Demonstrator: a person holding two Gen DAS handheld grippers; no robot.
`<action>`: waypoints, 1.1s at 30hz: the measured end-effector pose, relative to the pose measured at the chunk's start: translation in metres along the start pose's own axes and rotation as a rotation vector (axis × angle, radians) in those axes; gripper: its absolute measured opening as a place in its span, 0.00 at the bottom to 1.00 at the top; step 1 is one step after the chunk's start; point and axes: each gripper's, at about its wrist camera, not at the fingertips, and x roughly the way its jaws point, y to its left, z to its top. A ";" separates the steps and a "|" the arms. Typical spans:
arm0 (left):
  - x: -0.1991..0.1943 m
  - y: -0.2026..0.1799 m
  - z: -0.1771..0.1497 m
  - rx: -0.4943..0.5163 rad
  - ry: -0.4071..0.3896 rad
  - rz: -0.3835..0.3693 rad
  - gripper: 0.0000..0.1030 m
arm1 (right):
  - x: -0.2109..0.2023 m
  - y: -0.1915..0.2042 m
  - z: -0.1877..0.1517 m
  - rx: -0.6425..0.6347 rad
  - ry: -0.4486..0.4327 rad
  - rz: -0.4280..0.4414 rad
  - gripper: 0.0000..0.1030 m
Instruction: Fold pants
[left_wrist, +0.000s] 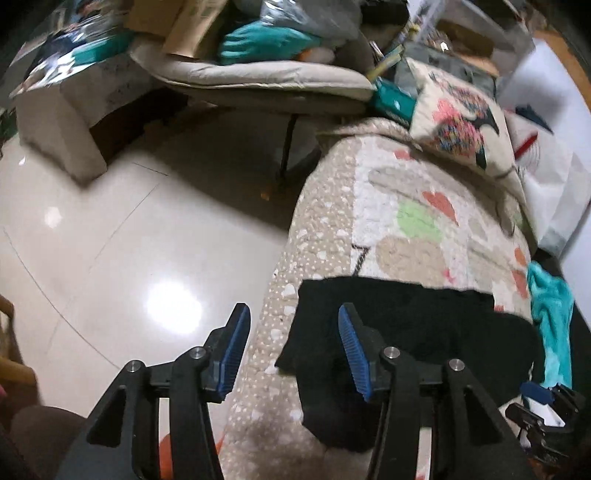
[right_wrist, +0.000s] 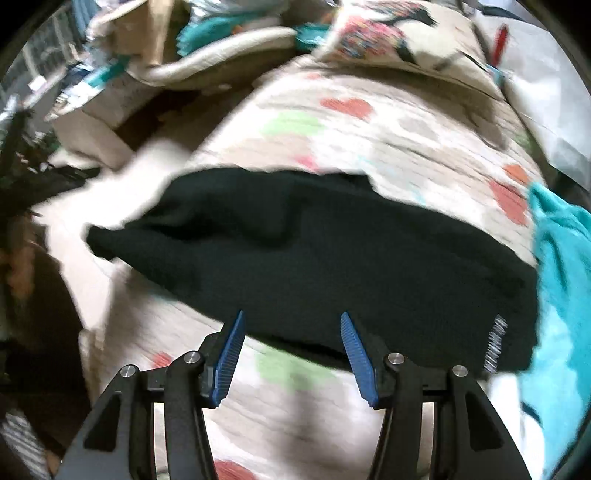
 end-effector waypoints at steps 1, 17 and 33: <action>0.000 0.006 -0.002 -0.027 -0.019 -0.002 0.47 | 0.002 0.006 0.006 -0.013 -0.017 0.020 0.57; 0.000 0.065 0.018 -0.260 -0.084 -0.097 0.50 | 0.144 0.146 0.077 -0.243 0.102 0.154 0.56; 0.000 0.077 0.021 -0.332 -0.099 -0.133 0.51 | 0.122 0.159 0.133 -0.125 -0.044 0.196 0.03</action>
